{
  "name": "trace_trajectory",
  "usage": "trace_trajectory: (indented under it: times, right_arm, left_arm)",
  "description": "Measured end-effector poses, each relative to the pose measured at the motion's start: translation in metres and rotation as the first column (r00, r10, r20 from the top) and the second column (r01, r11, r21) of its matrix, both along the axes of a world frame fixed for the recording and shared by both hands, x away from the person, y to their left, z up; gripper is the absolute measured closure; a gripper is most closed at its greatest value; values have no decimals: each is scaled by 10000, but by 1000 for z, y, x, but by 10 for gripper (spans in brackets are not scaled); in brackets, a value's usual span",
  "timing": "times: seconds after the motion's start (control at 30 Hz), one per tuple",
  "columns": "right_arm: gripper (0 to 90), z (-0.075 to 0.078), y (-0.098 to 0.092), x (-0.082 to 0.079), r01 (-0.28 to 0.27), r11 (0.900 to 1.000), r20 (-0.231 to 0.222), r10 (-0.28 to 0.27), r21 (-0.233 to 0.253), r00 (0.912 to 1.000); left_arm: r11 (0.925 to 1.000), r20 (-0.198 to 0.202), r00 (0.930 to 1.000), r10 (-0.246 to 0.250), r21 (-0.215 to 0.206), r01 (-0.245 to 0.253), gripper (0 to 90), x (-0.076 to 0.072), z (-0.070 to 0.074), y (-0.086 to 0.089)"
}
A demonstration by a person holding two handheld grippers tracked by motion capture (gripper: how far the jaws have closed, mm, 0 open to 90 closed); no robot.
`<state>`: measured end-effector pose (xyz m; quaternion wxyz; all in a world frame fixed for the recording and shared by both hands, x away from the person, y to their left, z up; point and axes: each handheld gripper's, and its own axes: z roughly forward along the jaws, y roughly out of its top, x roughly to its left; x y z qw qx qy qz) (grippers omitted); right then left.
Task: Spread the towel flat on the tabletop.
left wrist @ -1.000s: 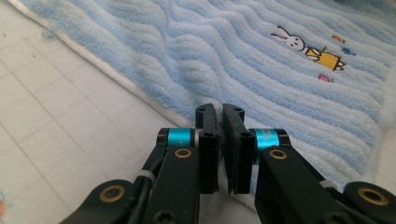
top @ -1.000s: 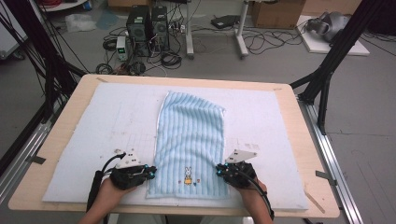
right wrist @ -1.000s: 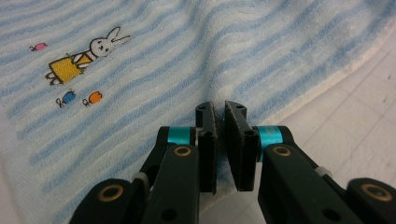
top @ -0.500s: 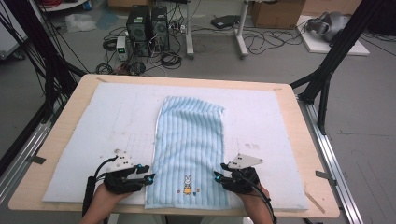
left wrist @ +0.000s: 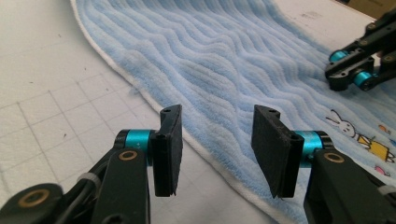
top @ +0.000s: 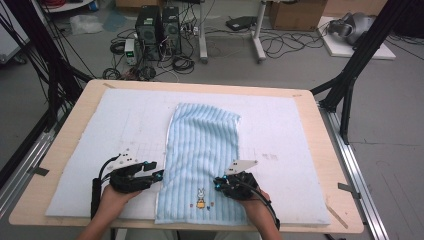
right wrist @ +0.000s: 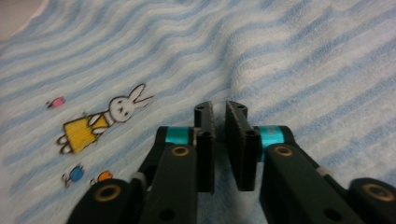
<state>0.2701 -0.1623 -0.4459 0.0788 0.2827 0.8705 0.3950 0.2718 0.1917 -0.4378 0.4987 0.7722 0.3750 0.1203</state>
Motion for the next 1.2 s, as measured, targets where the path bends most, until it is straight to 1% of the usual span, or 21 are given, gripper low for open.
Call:
trace_trajectory:
  times: [0.03, 0.07, 0.1, 0.2, 0.27, 0.37, 0.4, 0.43, 0.47, 0.53, 0.57, 0.6, 0.67, 0.73, 0.8, 0.87, 0.97, 1.0, 1.07, 1.13, 1.2]
  right_arm:
    - [845, 1, -1, -1, -224, 9997, -43, 224, -44, 9997]
    - [845, 1, -4, -3, -767, 9971, -279, 767, 13, 9967]
    - [845, 1, -4, -3, -767, 9971, -279, 767, 13, 9967]
    - [845, 2, -11, -8, -1348, 9907, -638, 1356, 169, 9887]
    - [846, 3, -16, -12, -1670, 9858, -859, 1678, 171, 9821]
    - [841, 5, -20, -17, -2225, 9748, -1272, 2230, 183, 9665]
    - [812, 6, -21, -18, -2284, 9734, -1159, 2287, 161, 9666]
    - [775, 7, -23, -19, -2189, 9753, -1023, 2209, 298, 9699]
    - [725, 9, -25, -17, -2006, 9777, -1051, 2064, 624, 9728]
    - [661, 12, -30, -14, -1316, 9859, -755, 1397, 1037, 9873]
    - [630, 13, -33, -12, -998, 9874, -674, 1086, 1227, 9918]
    - [620, 13, -35, -10, -597, 9909, -518, 663, 1210, 9965]
    - [582, 12, -39, -7, 178, 9947, -257, -152, 1016, 9996]
    - [552, 8, -42, -5, 800, 9930, -23, -801, 863, 9968]
    - [551, 6, -44, -3, 1389, 9882, 174, -1403, 640, 9900]
    - [548, 4, -46, -2, 1794, 9827, 428, -1814, 470, 9825]
    - [545, 2, -48, 0, 2190, 9753, 608, -2203, 281, 9735]
    - [544, 1, -49, 1, 2232, 9744, 561, -2244, 273, 9729]
    - [542, 0, -50, 1, 2281, 9734, 603, -2289, 204, 9716]
    - [543, 1, -50, 1, 2288, 9733, 590, -2296, 204, 9715]
    - [543, 2, -50, 0, 2446, 9695, 571, -2452, 167, 9678]
  left_arm:
    - [10000, 0, 10000, 6, -3, -6, 534, 0, 0, 0]
    - [10000, 17, 10000, 14, 0, -14, 534, 1, 0, 0]
    - [10000, -1, 10000, 24, -28, -24, 534, 1, 0, 1]
    - [10000, 13, 10000, 33, -11, -33, 534, 1, 0, 1]
    - [10000, 21, 10000, 32, -42, -32, 532, 2, 1, 2]
    - [9999, -2, 10000, 61, -108, -61, 528, 2, 1, 2]
    - [9999, 1, 10000, 60, -94, -60, 526, 3, 1, 2]
    - [9999, -59, 10000, 29, -124, -30, 523, 3, 0, 1]
    - [9999, -120, 9999, -33, -110, 31, 520, 3, 0, -1]
    - [9997, -204, 9995, -244, 32, 245, 519, 3, -3, -7]
    - [9995, -252, 9992, -309, 42, 310, 519, 4, -4, -11]
    - [9993, -274, 9990, -365, 80, 367, 519, 5, -5, -14]
    - [9986, -375, 9981, -490, 193, 498, 520, 8, -8, -22]
    - [9968, -550, 9964, -650, 422, 673, 527, 12, -12, -29]
    - [9924, -768, 9938, -798, 881, 865, 564, 13, -14, -35]
    - [9881, -585, 9938, -949, 1160, 1011, 622, 11, -13, -38]
    - [9807, -450, 9928, -1106, 1570, 1164, 819, 5, -13, -39]
    - [9808, -490, 9930, -1071, 1585, 1136, 846, 2, -12, -38]
    - [9769, -536, 9920, -1144, 1756, 1222, 863, -4, -11, -36]
    - [9760, -660, 9912, -1150, 1784, 1251, 863, -11, -9, -33]
    - [9741, -796, 9891, -1242, 1801, 1368, 864, -18, -8, -29]
